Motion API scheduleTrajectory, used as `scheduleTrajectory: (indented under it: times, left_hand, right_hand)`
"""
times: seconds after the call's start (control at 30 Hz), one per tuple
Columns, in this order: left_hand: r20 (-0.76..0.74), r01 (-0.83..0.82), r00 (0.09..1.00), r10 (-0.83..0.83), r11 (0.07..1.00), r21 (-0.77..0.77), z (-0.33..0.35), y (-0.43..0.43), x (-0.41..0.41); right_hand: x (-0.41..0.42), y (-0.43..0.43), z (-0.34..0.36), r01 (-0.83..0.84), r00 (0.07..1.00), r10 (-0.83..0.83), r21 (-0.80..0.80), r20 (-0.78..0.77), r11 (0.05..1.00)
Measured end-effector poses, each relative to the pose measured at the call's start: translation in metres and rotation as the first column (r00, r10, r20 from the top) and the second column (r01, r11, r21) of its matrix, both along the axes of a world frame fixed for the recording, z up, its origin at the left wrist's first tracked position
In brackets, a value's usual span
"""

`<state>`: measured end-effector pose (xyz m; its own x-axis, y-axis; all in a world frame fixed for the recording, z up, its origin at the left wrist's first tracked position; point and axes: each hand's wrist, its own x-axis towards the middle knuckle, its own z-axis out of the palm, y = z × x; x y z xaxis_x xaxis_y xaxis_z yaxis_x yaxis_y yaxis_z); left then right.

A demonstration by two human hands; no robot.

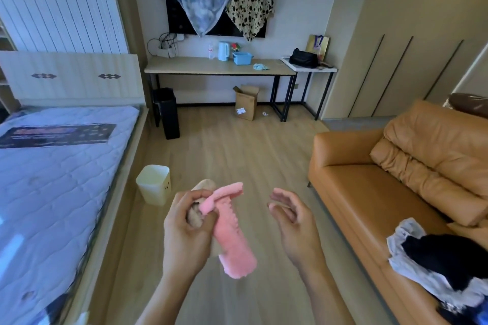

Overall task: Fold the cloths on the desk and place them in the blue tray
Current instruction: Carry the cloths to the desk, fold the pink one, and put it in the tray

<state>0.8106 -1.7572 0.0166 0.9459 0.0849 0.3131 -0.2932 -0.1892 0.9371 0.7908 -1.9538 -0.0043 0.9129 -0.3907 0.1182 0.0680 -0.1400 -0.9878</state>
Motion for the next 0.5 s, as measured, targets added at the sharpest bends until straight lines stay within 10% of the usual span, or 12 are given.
scheduleTrajectory:
  times: [0.5]
  left_hand:
    - [-0.017,0.021,1.000,-0.019,0.994,0.110,-0.011,-0.143,0.328]
  right_hand:
    - [0.337,-0.131,-0.022,0.007,1.000,-0.007,0.077,-0.006,0.997]
